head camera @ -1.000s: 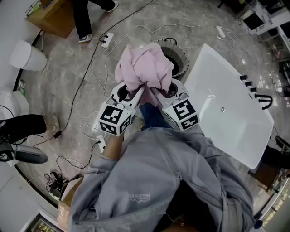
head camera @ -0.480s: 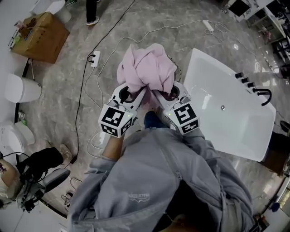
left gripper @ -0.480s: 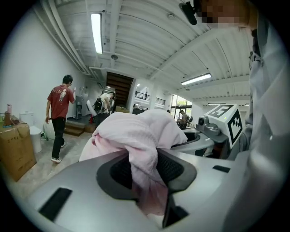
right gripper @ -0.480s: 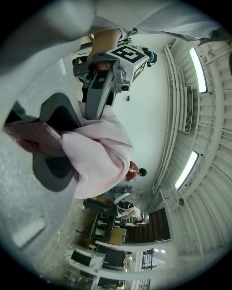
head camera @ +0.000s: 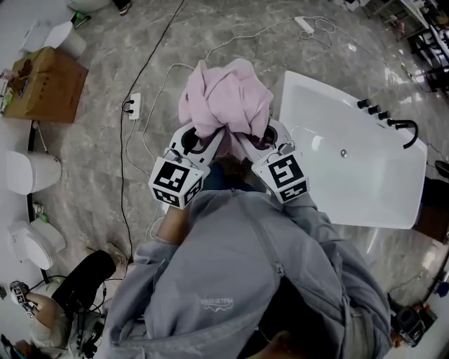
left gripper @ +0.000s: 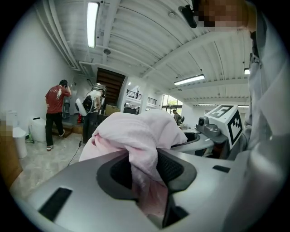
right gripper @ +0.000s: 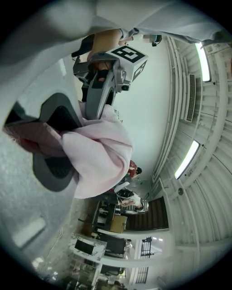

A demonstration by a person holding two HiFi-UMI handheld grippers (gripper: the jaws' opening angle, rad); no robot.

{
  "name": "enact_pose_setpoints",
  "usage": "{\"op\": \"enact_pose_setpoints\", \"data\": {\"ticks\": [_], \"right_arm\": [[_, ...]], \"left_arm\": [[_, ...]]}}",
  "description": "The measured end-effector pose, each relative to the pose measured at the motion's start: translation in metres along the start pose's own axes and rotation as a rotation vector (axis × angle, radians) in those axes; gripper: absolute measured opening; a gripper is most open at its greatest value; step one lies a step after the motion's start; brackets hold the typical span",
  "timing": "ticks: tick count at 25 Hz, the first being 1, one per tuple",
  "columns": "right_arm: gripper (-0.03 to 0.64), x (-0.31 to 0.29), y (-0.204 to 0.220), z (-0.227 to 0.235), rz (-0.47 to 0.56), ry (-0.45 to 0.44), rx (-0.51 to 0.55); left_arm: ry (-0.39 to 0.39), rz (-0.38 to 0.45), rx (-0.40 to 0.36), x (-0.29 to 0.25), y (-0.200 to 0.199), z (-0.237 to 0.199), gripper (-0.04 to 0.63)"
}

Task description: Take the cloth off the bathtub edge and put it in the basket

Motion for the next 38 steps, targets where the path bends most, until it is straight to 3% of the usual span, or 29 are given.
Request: {"op": "enact_pose_setpoints", "data": {"ticks": [9, 20, 27, 38], "right_arm": [[0.121, -0.029, -0.003, 0.019, -0.031, 0.129, -0.053], [0.121, -0.063, 0.028, 0.047, -0.077, 0.162, -0.139], [0.121, -0.093, 0.07, 0.061, -0.121, 0.138, -0.18], [0.121, -0.147, 0.161, 0.07, -0.226, 0.091, -0.185]], "left_arm": [[0.131, -0.043, -0.027, -0.033, -0.013, -0.04, 0.127], [0.194, -0.135, -0.021, -0.081, 0.001, -0.072, 0.127], [0.215, -0.186, 0.01, -0.112, 0.038, -0.098, 0.127], [0.214, -0.25, 0.102, -0.155, 0.131, -0.139, 0.127]]}}
Point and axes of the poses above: the fingertips, and each gripper's own axes: x backward along the fingers, z to its right, y out of its underside, the point moved 8 cm from there along x, backward along the fingers, and after that the axes turned 6 degrees about x, right-handed, at the moved point
